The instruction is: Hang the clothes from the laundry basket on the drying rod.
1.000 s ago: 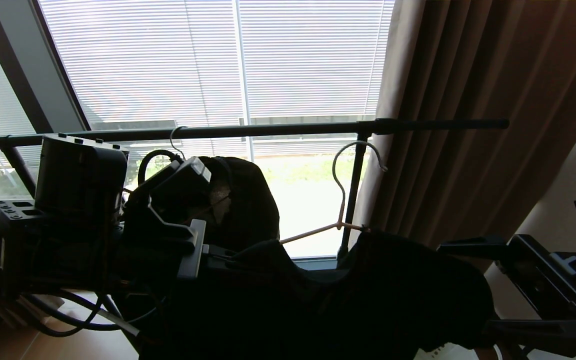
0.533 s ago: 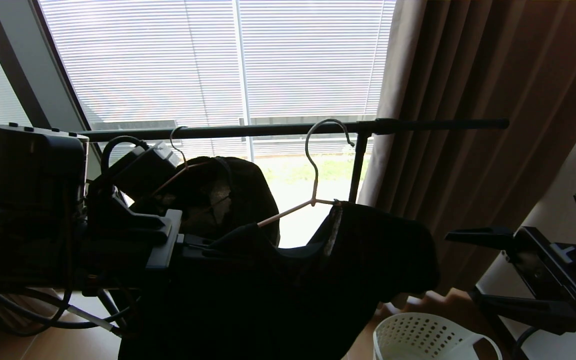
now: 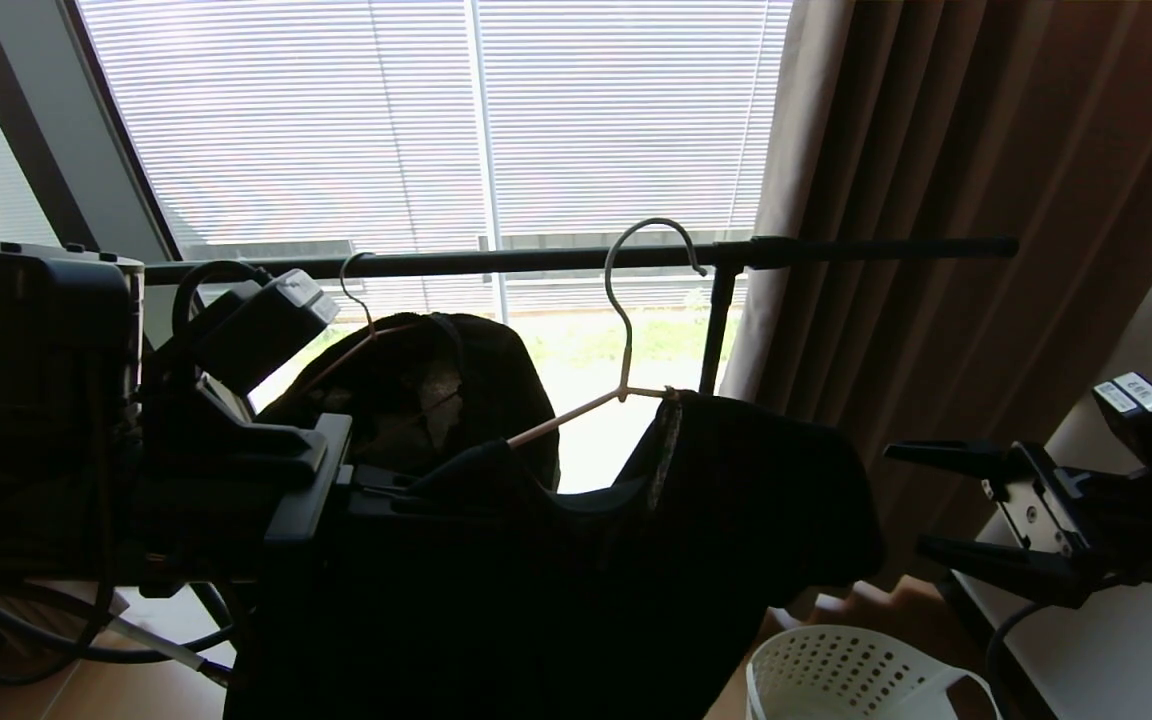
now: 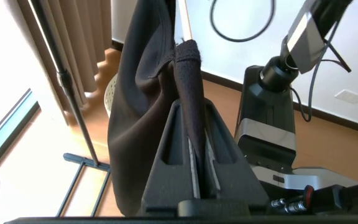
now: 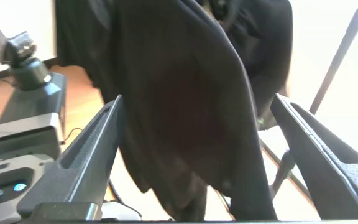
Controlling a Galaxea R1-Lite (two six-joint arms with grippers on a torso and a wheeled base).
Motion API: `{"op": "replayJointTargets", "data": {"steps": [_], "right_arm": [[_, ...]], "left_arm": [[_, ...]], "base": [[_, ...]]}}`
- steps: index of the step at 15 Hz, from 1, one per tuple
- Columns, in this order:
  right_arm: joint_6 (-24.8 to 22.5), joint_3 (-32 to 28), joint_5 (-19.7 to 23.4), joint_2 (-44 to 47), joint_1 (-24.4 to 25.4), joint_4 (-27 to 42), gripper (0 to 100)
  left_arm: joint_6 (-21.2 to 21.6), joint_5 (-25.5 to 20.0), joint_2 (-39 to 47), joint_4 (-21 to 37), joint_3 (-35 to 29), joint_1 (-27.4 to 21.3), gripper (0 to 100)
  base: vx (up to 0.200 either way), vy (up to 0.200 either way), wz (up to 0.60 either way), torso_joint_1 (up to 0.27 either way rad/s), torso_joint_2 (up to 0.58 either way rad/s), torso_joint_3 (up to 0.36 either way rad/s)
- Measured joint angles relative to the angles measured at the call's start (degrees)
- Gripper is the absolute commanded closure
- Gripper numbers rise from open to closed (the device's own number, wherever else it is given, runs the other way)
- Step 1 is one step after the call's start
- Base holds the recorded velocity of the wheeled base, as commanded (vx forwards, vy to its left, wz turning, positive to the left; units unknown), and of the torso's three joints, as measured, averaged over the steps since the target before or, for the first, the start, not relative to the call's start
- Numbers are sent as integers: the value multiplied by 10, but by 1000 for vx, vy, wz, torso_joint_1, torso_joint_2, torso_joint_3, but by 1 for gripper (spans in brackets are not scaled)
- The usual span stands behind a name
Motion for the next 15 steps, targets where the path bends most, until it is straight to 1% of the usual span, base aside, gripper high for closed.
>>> {"op": "replayJointTargets", "data": {"steps": [5,8,10,11,13,15], "right_arm": [[-1,-6,0,74,-4,-22,0],[-1,-13,-1,102,-2,-22,0],[-1,-16,-2,114,2,-22,0],[-1,-17,-5,119,7,-22,0],[-4,-18,-27,128,19,-22,0],[-4,-18,-31,134,29,-22,0]], "left_arm": [[0,-1,-3,0,-1,-4,100],[-1,-1,-5,0,0,-7,100],[-9,-1,-8,0,0,-9,100],[-11,-1,-9,0,0,-10,100],[-15,-2,-11,-1,8,-14,100],[-16,-18,-15,-1,17,-14,100]], "base": [[0,0,0,0,0,0],[0,0,0,0,0,0],[0,0,0,0,0,0],[0,0,0,0,0,0],[0,0,0,0,0,0],[0,0,0,0,0,0]]}}
